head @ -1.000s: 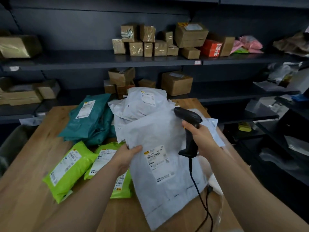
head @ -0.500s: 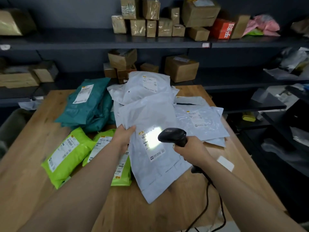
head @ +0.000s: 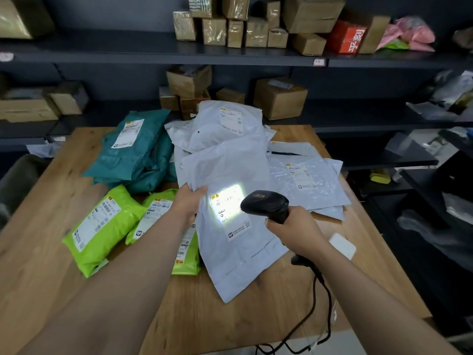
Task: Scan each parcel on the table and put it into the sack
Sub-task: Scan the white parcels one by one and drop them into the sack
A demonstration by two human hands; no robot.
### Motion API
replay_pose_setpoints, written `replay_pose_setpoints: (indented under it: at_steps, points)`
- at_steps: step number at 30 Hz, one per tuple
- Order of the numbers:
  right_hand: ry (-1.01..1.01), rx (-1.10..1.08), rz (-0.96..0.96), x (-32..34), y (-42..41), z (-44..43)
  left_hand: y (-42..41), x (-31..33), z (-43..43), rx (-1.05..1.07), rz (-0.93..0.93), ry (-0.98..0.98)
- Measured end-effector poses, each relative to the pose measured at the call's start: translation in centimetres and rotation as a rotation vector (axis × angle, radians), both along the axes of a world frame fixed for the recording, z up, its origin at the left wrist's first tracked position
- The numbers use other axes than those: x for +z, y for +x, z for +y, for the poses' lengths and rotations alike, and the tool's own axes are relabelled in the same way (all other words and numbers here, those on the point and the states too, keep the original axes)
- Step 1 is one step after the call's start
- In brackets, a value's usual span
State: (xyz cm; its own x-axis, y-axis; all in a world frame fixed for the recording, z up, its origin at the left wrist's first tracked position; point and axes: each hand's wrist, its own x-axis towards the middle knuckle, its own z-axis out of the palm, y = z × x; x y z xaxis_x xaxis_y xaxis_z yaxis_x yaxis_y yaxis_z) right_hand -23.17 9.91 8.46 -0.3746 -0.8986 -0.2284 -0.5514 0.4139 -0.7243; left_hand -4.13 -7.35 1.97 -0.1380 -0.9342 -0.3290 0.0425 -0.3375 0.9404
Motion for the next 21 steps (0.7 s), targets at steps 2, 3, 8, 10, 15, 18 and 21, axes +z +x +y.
replay_pose_setpoints:
  at_steps: [2, 3, 8, 10, 15, 18, 21]
  points:
    - [-0.003, -0.007, 0.023, 0.0, 0.0, 0.2, 0.0, 0.1, 0.1, -0.002, -0.008, -0.008]
    - [-0.008, -0.011, 0.031, 0.0, 0.0, 0.4, 0.0, 0.1, 0.1, -0.003, -0.010, -0.011]
    - [-0.012, -0.023, 0.075, 0.0, 0.3, 1.1, 0.0, 0.3, 0.1, -0.023, -0.015, -0.021]
    - [-0.015, -0.042, 0.080, 0.0, 0.3, 1.5, 0.1, 0.3, 0.1, -0.030, -0.017, -0.015]
    - [-0.061, -0.049, 0.103, 0.2, 0.5, 2.2, 0.3, 0.4, 0.1, -0.040, -0.018, -0.007]
    - [-0.072, -0.057, 0.092, 0.5, 0.7, 2.4, 0.3, 0.3, -0.1, -0.045, -0.028, -0.007]
    - [-0.074, -0.058, 0.072, 0.5, 0.9, 2.5, 0.2, 0.2, -0.3, -0.037, -0.063, -0.006]
